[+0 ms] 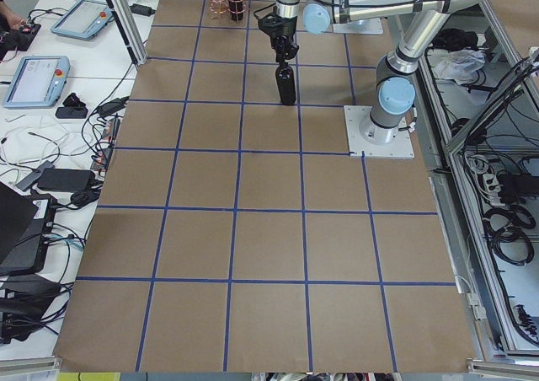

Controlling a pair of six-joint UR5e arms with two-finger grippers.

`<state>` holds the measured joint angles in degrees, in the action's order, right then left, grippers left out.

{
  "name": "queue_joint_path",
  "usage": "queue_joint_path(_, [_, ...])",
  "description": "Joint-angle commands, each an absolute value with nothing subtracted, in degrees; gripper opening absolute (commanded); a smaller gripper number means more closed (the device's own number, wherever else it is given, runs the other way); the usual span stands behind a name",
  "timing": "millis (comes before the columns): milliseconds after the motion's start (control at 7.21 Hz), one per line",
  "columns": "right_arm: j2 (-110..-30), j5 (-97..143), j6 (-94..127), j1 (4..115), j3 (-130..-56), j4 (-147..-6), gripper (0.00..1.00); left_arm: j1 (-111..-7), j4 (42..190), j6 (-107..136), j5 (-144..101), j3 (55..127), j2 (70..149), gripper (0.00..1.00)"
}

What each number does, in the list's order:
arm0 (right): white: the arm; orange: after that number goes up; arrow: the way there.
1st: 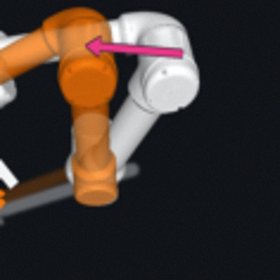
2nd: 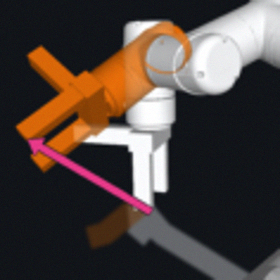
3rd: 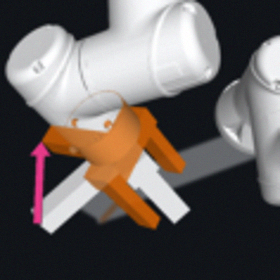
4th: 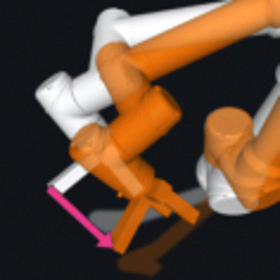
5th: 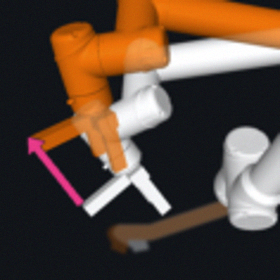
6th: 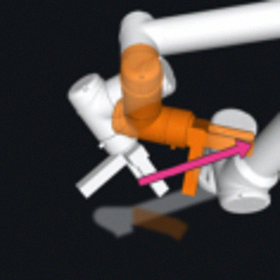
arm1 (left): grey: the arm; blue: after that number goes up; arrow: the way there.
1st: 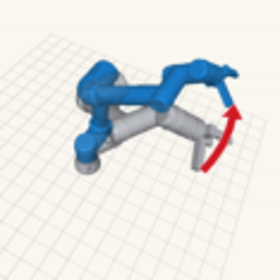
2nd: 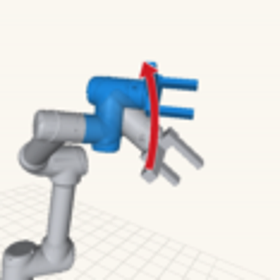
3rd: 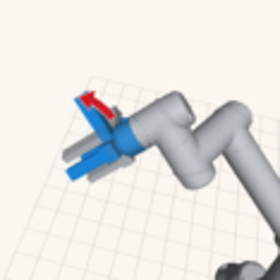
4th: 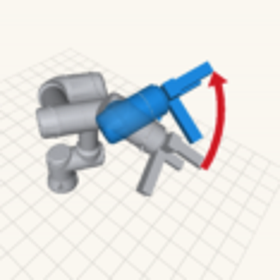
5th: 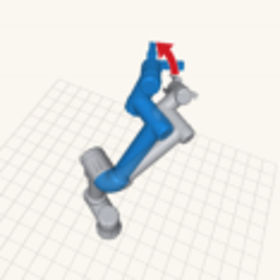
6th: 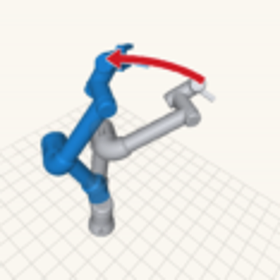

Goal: Place wine into wine basket
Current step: 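Lower the dark bottle onto the table and open the left gripper, then raise the left gripper away while the right gripper releases the basket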

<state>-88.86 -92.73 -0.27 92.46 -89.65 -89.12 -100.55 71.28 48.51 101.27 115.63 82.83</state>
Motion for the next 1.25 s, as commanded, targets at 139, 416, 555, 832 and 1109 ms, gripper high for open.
queue_joint_path(139, [-88.9, -92.7, -0.3, 92.5, -89.6, -89.1, 1.0, -100.5, 71.3, 48.4, 101.6, 115.5, 83.0, 0.77])
queue_joint_path(416, [-88.9, -92.7, -0.3, 92.5, -89.6, -89.1, 1.0, -99.9, 72.2, 46.8, 101.3, 114.4, 83.1, 0.87])
queue_joint_path(555, [-88.8, -92.6, -0.3, 92.5, -89.6, -89.0, 1.0, -97.2, 76.2, 40.3, 101.2, 111.1, 83.3, 0.88])
queue_joint_path(832, [-88.6, -92.9, 0.0, 92.5, -89.6, -89.1, 1.0, -88.4, 88.3, 27.8, 98.6, 104.0, 83.7, 0.88])
queue_joint_path(1109, [-88.6, -93.7, -0.3, 92.5, -89.6, -89.5, 1.0, -76.9, 94.8, 9.2, 96.5, 95.8, 85.8, 1.0])
